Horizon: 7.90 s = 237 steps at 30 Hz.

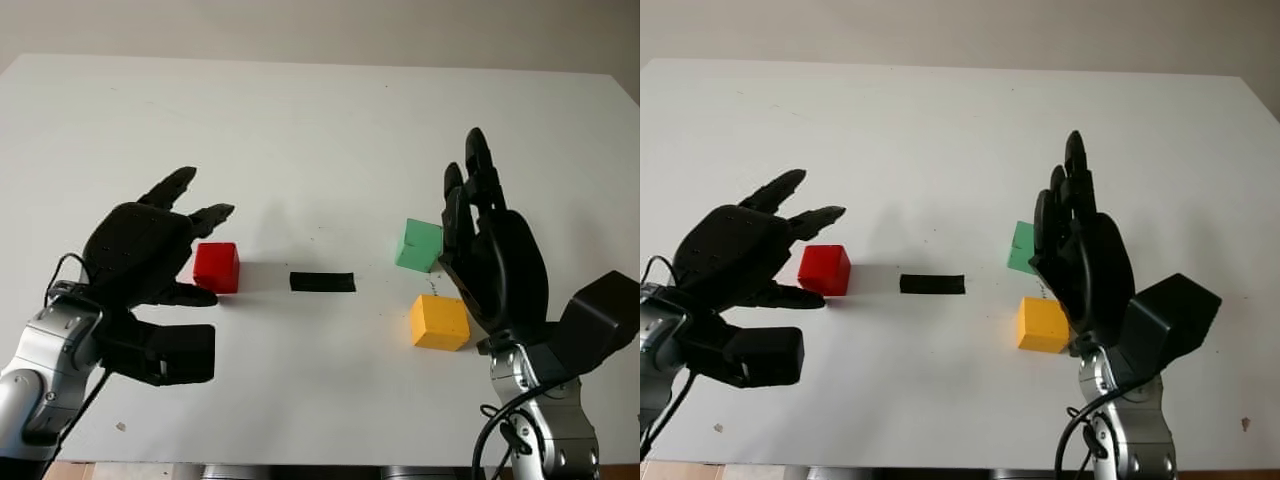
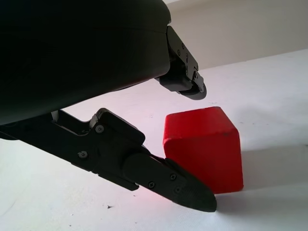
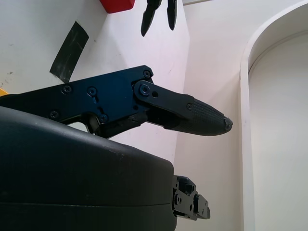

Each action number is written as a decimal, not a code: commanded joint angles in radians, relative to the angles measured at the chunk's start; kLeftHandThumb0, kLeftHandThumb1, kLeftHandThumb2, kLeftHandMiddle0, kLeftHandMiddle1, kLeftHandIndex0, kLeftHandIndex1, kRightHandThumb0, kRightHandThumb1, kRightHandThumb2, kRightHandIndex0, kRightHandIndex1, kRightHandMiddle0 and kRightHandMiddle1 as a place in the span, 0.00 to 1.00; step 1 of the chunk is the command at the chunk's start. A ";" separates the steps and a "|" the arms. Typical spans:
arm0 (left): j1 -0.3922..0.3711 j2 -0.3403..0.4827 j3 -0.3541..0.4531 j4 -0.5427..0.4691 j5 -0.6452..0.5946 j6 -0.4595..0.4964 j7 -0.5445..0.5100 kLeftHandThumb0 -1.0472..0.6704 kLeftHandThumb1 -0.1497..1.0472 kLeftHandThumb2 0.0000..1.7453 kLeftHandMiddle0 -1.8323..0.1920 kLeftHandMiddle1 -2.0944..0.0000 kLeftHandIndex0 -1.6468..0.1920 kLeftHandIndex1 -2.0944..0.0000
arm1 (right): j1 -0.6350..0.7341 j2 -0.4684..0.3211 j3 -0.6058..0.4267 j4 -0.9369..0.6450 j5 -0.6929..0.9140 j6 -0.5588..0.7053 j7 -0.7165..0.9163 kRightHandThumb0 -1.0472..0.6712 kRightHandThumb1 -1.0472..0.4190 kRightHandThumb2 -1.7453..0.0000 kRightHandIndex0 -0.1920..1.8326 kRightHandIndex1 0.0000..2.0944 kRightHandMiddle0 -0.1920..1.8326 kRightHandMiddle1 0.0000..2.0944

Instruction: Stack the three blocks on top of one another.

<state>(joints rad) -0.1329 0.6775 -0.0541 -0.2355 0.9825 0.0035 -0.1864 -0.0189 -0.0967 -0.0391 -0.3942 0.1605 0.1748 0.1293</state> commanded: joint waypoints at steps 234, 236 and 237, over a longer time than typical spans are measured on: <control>0.127 -0.524 0.254 0.106 -1.075 -0.178 0.147 0.22 1.00 0.34 1.00 0.98 1.00 0.99 | -0.258 -0.977 0.048 0.365 -0.657 -1.198 0.381 0.52 0.07 0.97 0.10 0.03 0.28 0.02; 0.130 -0.525 0.252 0.100 -1.076 -0.170 0.147 0.22 1.00 0.33 1.00 0.98 0.99 0.99 | -0.245 -0.960 0.057 0.380 -0.670 -1.207 0.357 0.52 0.07 0.97 0.10 0.03 0.28 0.02; 0.132 -0.524 0.251 0.102 -1.077 -0.174 0.143 0.22 1.00 0.34 1.00 0.98 1.00 0.99 | -0.239 -0.948 0.060 0.391 -0.677 -1.214 0.342 0.51 0.08 0.97 0.10 0.03 0.29 0.03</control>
<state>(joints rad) -0.0132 0.1533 0.1957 -0.1172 -0.0928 -0.1690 -0.0393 -0.2742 -1.0628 0.0120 -0.0150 -0.5091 -1.0290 0.4868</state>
